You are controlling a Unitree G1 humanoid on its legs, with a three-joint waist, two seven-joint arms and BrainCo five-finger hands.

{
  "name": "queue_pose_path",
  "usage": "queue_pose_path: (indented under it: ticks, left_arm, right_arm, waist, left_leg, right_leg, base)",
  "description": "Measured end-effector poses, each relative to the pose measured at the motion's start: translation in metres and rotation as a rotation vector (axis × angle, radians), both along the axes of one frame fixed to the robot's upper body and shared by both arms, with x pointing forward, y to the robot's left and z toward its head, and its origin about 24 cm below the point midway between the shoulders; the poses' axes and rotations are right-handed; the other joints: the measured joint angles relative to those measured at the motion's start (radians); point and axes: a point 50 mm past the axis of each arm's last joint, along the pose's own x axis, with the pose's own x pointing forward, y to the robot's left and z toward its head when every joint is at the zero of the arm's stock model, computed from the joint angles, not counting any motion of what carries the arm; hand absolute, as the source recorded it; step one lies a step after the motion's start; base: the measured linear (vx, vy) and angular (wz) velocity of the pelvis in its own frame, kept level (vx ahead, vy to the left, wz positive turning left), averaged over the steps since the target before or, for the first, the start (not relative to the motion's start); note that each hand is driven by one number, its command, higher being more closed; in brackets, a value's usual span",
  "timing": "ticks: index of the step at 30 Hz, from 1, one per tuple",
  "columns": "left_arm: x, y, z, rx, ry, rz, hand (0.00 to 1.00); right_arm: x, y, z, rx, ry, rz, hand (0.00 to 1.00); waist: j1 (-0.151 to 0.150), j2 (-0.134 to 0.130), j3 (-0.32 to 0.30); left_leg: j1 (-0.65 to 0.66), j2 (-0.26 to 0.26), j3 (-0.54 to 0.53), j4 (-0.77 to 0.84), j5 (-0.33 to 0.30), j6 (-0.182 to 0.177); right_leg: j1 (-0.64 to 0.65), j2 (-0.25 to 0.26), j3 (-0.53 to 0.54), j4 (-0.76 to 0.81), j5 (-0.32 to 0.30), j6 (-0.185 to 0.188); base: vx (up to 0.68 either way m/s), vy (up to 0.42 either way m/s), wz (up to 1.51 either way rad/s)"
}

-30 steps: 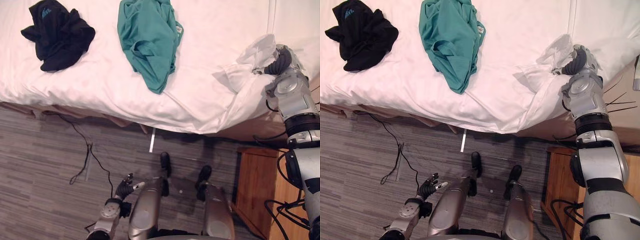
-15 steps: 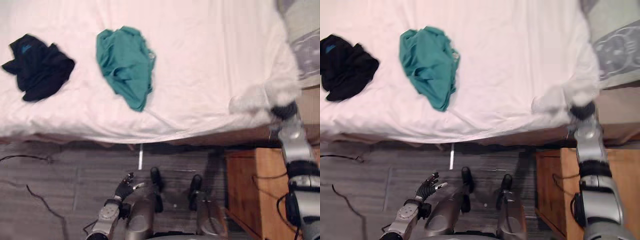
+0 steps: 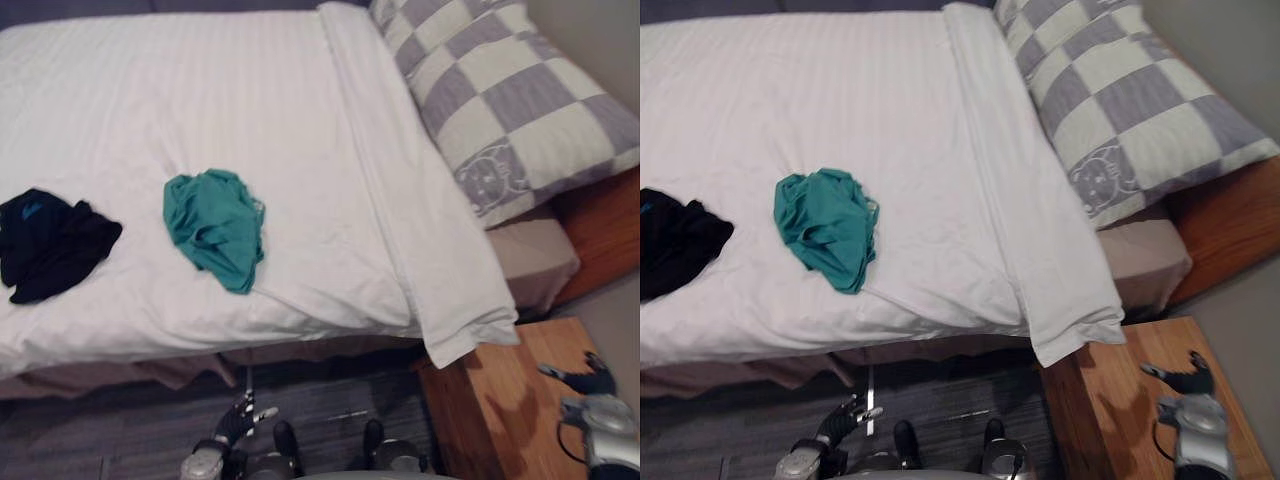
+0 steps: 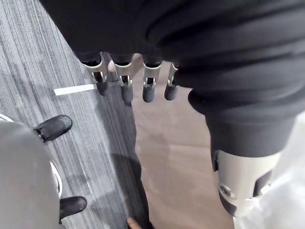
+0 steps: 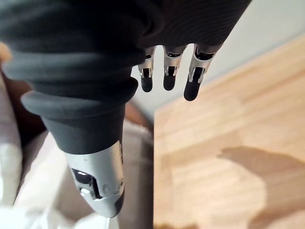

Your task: Tidy the bed and pick cloth on bed and put in laundry

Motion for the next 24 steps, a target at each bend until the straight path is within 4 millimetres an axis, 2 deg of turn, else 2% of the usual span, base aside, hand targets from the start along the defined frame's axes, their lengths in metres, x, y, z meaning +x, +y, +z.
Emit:
queue_pose_path:
  ticks: [1,2,3,6,11,12,13,14,15,16,17,18,19,21,22,23,24]
  left_arm:
    - [-0.003,0.000,-0.001,-0.001,0.007,0.007,0.00]
    - [-0.008,0.001,-0.002,-0.005,0.025,0.021,0.00]
    - [-0.011,0.003,-0.003,-0.008,0.040,0.031,0.00]
    - [-0.014,0.004,-0.004,-0.005,0.054,0.040,0.00]
    - [-0.013,0.005,-0.005,0.004,0.054,0.050,0.00]
    - [-0.010,0.005,-0.004,0.004,0.042,0.048,0.00]
    - [-0.004,0.005,-0.002,0.006,0.030,0.045,0.00]
    - [0.001,0.004,-0.001,0.004,0.019,0.042,0.00]
    - [0.011,0.003,0.002,-0.001,-0.008,0.042,0.00]
    - [0.022,0.001,0.005,-0.009,-0.039,0.046,0.00]
    - [0.029,0.001,0.007,-0.012,-0.056,0.048,0.00]
    - [0.039,-0.002,0.011,-0.020,-0.083,0.053,0.00]
    - [0.044,-0.004,0.012,-0.030,-0.097,0.055,0.00]
    - [0.048,-0.011,0.013,-0.047,-0.107,0.042,0.00]
    - [0.049,-0.012,0.013,-0.052,-0.110,0.043,0.00]
    - [0.063,-0.021,0.019,-0.069,-0.162,0.014,0.00]
    - [0.072,-0.024,0.023,-0.075,-0.190,0.010,0.00]
  right_arm:
    - [-0.001,-0.004,0.007,-0.032,-0.015,-0.007,0.00]
    - [0.001,-0.013,0.029,-0.116,-0.061,-0.013,0.00]
    - [0.004,-0.017,0.045,-0.178,-0.090,-0.008,1.00]
    - [0.020,-0.018,0.077,-0.287,-0.186,0.012,1.00]
    - [0.093,0.025,0.111,-0.299,-0.382,0.200,1.00]
    - [0.120,0.043,0.128,-0.279,-0.456,0.273,1.00]
    - [0.138,0.051,0.143,-0.275,-0.507,0.310,1.00]
    - [0.147,0.054,0.153,-0.273,-0.535,0.322,1.00]
    - [0.167,0.060,0.179,-0.270,-0.604,0.339,1.00]
    - [0.182,0.063,0.206,-0.271,-0.673,0.339,1.00]
    - [0.189,0.064,0.222,-0.273,-0.712,0.334,1.00]
    - [0.200,0.068,0.248,-0.278,-0.776,0.324,1.00]
    - [0.205,0.070,0.263,-0.255,-0.827,0.309,1.00]
    - [0.210,0.072,0.269,-0.240,-0.847,0.287,1.00]
    - [0.211,0.072,0.268,-0.233,-0.845,0.281,1.00]
    - [0.202,0.053,0.232,-0.172,-0.768,0.173,1.00]
    - [0.200,0.053,0.227,-0.162,-0.765,0.174,1.00]
  waist:
    - [-0.005,0.000,-0.001]
    - [-0.012,-0.001,-0.002]
    - [-0.013,-0.001,-0.003]
    - [-0.011,-0.004,-0.016]
    - [-0.006,0.002,-0.013]
    - [-0.001,0.009,-0.002]
    - [0.013,0.016,0.019]
    - [0.021,0.021,0.037]
    - [0.042,0.036,0.083]
    - [0.048,0.054,0.133]
    - [0.050,0.063,0.161]
    - [0.061,0.089,0.200]
    - [0.081,0.111,0.222]
    - [0.106,0.144,0.239]
    - [0.107,0.152,0.243]
    - [0.101,0.168,0.281]
    - [0.097,0.171,0.301]
  left_leg:
    - [0.002,0.000,0.003,0.000,-0.001,0.001]
    - [0.006,0.001,0.012,0.000,-0.005,-0.002]
    - [0.003,0.004,0.017,-0.001,-0.008,0.001]
    - [-0.006,0.008,0.021,-0.001,-0.012,0.006]
    - [-0.050,0.003,0.014,0.000,-0.012,0.008]
    - [-0.086,-0.001,0.009,0.000,-0.011,0.008]
    - [-0.108,-0.004,0.006,0.000,-0.010,0.010]
    - [-0.113,-0.005,0.004,0.001,-0.005,0.016]
    - [-0.132,-0.010,-0.006,0.014,0.007,0.024]
    - [-0.172,-0.008,-0.015,0.055,0.015,0.035]
    - [-0.200,-0.006,-0.020,0.087,0.015,0.035]
    - [-0.253,-0.005,-0.031,0.131,0.016,0.035]
    - [-0.287,-0.003,-0.034,0.150,0.019,0.039]
    - [-0.333,-0.004,-0.039,0.170,0.023,0.048]
    - [-0.348,-0.005,-0.042,0.179,0.021,0.050]
    - [-0.449,-0.023,-0.038,0.295,-0.029,0.084]
    - [-0.460,-0.022,-0.033,0.339,-0.054,0.083]
  right_leg:
    - [0.000,0.001,0.004,0.000,0.000,0.000]
    - [0.000,0.002,0.009,0.000,-0.003,0.003]
    - [0.000,0.002,0.013,-0.001,-0.003,0.002]
    - [0.000,0.003,0.012,-0.013,-0.003,0.002]
    - [-0.029,-0.004,0.012,-0.024,-0.003,0.002]
    - [-0.059,-0.007,0.010,-0.028,0.001,-0.002]
    - [-0.074,-0.009,0.006,-0.032,0.009,0.000]
    - [-0.079,-0.012,0.003,-0.032,0.012,0.001]
    - [-0.095,-0.019,-0.007,-0.023,0.030,-0.008]
    - [-0.115,-0.024,-0.020,-0.004,0.042,-0.015]
    - [-0.132,-0.027,-0.021,0.010,0.054,-0.023]
    - [-0.169,-0.035,-0.026,0.034,0.067,-0.021]
    - [-0.195,-0.037,-0.029,0.041,0.071,-0.018]
    - [-0.241,-0.044,-0.043,0.065,0.074,-0.011]
    - [-0.253,-0.048,-0.048,0.076,0.071,-0.011]
    - [-0.406,-0.111,-0.029,0.312,-0.045,0.008]
    - [-0.425,-0.124,-0.019,0.364,-0.075,0.009]
  base:
    - [-0.09,0.016,-0.24]
    - [-0.11,0.019,-0.23]
    - [-0.15,0.023,-0.17]
    - [-0.10,0.028,0.06]
    - [-0.06,0.046,0.09]
    - [-0.04,0.042,0.26]
    - [-0.04,0.043,0.29]
    - [-0.02,0.064,0.38]
    - [-0.03,0.062,0.49]
    - [-0.05,0.060,0.55]
    - [-0.10,0.034,0.60]
    - [-0.08,0.027,0.46]
    - [-0.05,0.023,0.37]
    - [0.01,0.006,0.16]
    - [0.10,-0.002,0.31]
    - [0.11,-0.034,0.23]
    - [0.09,-0.046,0.18]
